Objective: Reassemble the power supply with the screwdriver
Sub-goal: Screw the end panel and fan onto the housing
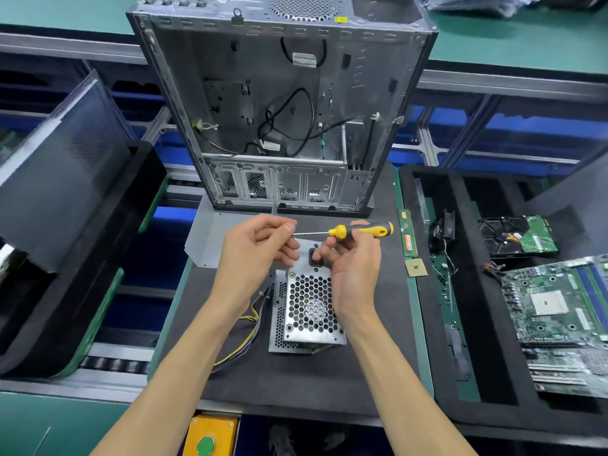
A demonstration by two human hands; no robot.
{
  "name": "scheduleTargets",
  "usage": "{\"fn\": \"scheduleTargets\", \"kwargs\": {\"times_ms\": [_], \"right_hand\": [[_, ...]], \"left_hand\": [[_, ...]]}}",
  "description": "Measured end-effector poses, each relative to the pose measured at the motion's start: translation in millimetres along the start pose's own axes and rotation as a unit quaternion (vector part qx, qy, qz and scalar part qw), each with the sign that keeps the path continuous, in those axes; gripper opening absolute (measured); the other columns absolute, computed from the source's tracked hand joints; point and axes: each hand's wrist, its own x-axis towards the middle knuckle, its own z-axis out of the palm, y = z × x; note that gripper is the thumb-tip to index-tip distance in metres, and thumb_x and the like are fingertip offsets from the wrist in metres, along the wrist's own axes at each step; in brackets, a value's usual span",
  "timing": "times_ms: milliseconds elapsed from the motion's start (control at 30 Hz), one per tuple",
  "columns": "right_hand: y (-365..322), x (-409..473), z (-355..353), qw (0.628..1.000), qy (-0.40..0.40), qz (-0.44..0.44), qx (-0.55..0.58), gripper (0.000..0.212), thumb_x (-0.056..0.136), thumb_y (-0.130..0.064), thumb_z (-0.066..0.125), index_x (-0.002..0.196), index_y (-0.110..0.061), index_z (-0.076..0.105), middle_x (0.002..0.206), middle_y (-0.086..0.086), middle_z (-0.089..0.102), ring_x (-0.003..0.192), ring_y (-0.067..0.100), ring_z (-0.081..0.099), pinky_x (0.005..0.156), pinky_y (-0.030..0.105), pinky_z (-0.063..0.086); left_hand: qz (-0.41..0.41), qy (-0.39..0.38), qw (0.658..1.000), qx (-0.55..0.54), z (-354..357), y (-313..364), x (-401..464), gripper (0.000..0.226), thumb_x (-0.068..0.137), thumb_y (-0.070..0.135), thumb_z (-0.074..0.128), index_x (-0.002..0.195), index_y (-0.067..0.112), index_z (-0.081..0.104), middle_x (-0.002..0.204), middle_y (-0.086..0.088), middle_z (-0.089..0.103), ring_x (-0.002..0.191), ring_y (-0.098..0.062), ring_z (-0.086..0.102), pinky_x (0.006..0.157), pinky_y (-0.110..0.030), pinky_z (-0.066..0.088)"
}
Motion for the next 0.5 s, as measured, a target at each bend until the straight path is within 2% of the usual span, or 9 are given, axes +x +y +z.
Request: {"fn": "scheduleTargets", "kwargs": {"times_ms": [133, 233, 300, 333, 400, 500], "right_hand": [[-0.2, -0.3, 1.1, 1.000, 0.008, -0.002, 0.016, 0.007, 0.082, -0.017, 0.045, 0.086, -0.011, 0.045, 0.065, -0.003, 0.059, 0.051, 0.013, 0.053, 0.048, 0.032, 0.048], [-1.5, 0.1, 2.2, 0.999, 0.024, 0.008, 0.038, 0.014, 0.079, -0.018, 0.048, 0.091, -0.011, 0.046, 0.069, 0.001, 0.056, 0.057, 0.016, 0.050, 0.049, 0.033, 0.048], [-1.9, -0.2, 1.6, 0.998, 0.031, 0.005, 0.051, 0.011, 0.079, -0.017, 0.048, 0.088, -0.011, 0.047, 0.070, 0.001, 0.056, 0.059, 0.017, 0.049, 0.048, 0.033, 0.047], [-2.0, -0.5, 1.1, 0.998, 0.034, -0.002, 0.058, 0.008, 0.080, -0.016, 0.047, 0.087, -0.012, 0.047, 0.070, 0.001, 0.055, 0.059, 0.018, 0.048, 0.048, 0.033, 0.046], [-2.3, -1.1, 0.6, 0.997, 0.042, -0.011, 0.068, 0.004, 0.083, -0.014, 0.045, 0.087, -0.014, 0.047, 0.070, 0.001, 0.054, 0.060, 0.018, 0.047, 0.048, 0.033, 0.045], [-2.1, -2.2, 0.1, 0.996, 0.047, -0.018, 0.069, 0.008, 0.091, -0.010, 0.040, 0.088, -0.014, 0.046, 0.069, -0.001, 0.055, 0.062, 0.019, 0.045, 0.048, 0.032, 0.045]], "left_hand": [[-0.014, -0.029, 0.999, -0.014, -3.1, -0.4, 1.6, 0.012, 0.097, 0.023, 0.067, 0.102, 0.012, 0.072, 0.074, -0.013, 0.075, 0.061, -0.025, 0.071, 0.053, -0.025, 0.055], [-0.057, -0.004, 0.998, 0.029, -14.9, -6.8, 2.8, 0.030, 0.095, 0.045, 0.066, 0.104, 0.016, 0.069, 0.073, -0.009, 0.074, 0.057, -0.024, 0.069, 0.050, -0.027, 0.055], [-0.096, 0.015, 0.991, 0.095, -25.1, -16.3, -1.6, 0.048, 0.085, 0.062, 0.067, 0.102, 0.016, 0.065, 0.070, -0.004, 0.071, 0.055, -0.019, 0.066, 0.053, -0.031, 0.054], [-0.127, 0.003, 0.983, 0.130, -29.2, -21.4, -6.5, 0.058, 0.077, 0.069, 0.067, 0.101, 0.016, 0.064, 0.072, -0.003, 0.070, 0.056, -0.017, 0.065, 0.056, -0.033, 0.055], [-0.190, -0.068, 0.964, 0.175, -32.3, -30.0, -19.3, 0.070, 0.066, 0.075, 0.066, 0.103, 0.015, 0.063, 0.082, -0.005, 0.071, 0.061, -0.017, 0.067, 0.059, -0.035, 0.056], [-0.228, -0.172, 0.942, 0.175, -27.8, -34.9, -35.5, 0.065, 0.066, 0.070, 0.070, 0.101, 0.015, 0.070, 0.090, -0.012, 0.074, 0.067, -0.011, 0.070, 0.060, -0.025, 0.057]]}}
